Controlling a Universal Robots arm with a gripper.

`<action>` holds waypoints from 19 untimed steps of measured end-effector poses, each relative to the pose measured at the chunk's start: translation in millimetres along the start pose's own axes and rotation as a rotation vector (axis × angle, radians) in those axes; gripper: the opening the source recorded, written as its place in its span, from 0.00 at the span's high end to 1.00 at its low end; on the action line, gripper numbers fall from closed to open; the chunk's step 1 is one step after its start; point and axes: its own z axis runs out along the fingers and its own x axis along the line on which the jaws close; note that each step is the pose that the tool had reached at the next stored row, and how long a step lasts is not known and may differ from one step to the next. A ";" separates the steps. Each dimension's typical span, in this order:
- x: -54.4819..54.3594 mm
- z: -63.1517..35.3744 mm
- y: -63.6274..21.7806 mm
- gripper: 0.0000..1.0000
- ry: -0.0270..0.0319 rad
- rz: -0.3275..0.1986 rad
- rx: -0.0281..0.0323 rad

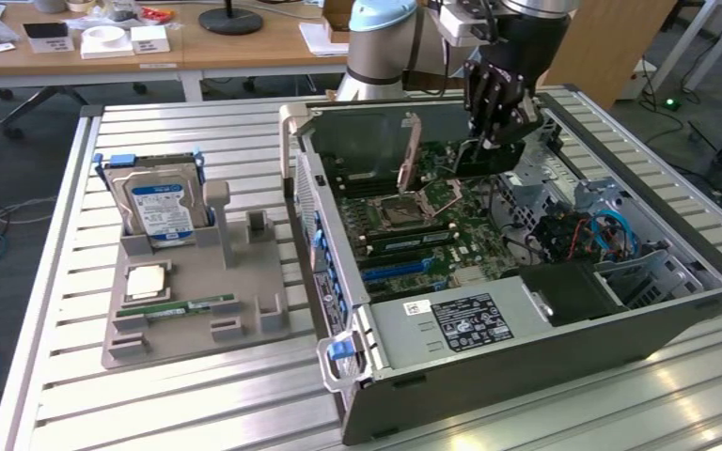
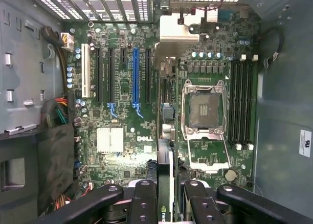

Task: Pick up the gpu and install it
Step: 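Insert the gpu into the slot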

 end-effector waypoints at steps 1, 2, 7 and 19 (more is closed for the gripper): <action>0.0 0.0 0.0 0.74 0.0001 0.000 0.0000; 0.0 0.0 0.0 0.74 0.0002 0.000 0.0000; 0.1 3.4 0.1 0.74 0.0001 0.000 0.0000; 4.4 10.2 0.3 0.74 -0.0001 0.000 0.0000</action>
